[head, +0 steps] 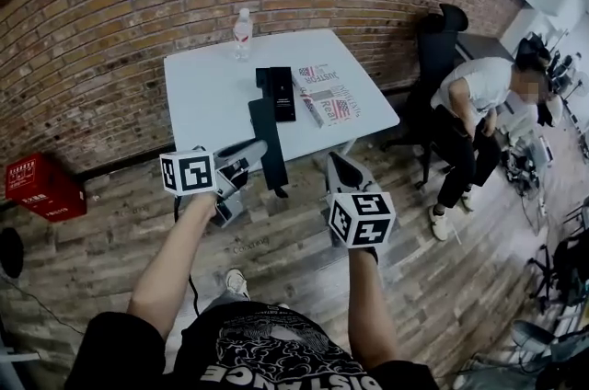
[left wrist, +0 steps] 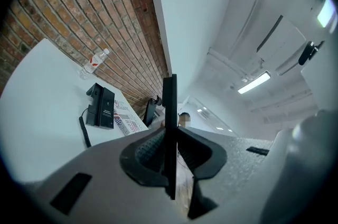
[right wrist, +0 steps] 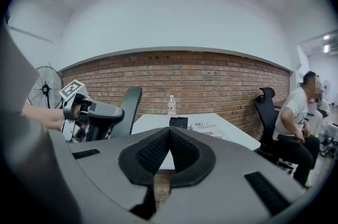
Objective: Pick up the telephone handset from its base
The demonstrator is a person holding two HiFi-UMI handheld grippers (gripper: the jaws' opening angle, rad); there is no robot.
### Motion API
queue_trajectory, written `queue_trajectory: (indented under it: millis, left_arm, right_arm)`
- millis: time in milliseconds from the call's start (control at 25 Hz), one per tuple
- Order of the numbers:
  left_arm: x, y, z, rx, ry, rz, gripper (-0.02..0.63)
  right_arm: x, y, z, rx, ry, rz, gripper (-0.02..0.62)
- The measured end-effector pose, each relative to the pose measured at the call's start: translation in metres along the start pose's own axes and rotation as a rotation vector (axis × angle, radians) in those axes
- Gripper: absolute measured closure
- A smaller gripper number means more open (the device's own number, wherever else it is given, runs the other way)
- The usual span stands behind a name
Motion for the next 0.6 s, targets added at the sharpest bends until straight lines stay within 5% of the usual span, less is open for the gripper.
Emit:
queue_trajectory:
  millis: [600]
  left_arm:
    - [0.023, 0.014, -0.053, -0.086, -0.033, -0.039, 0.532]
  right_arm:
    - [0.012, 0.052, -0.021, -0.043, 0.000, -0.008, 0.595]
Point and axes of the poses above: the fingertips, and each gripper's own axes: y backward along the fingers, z to its left, x out of its underside, the point moved 3 cm from there along y, backward along the fingers, and after that the axes turned 15 degrees about -y, right-handed, at the moved point
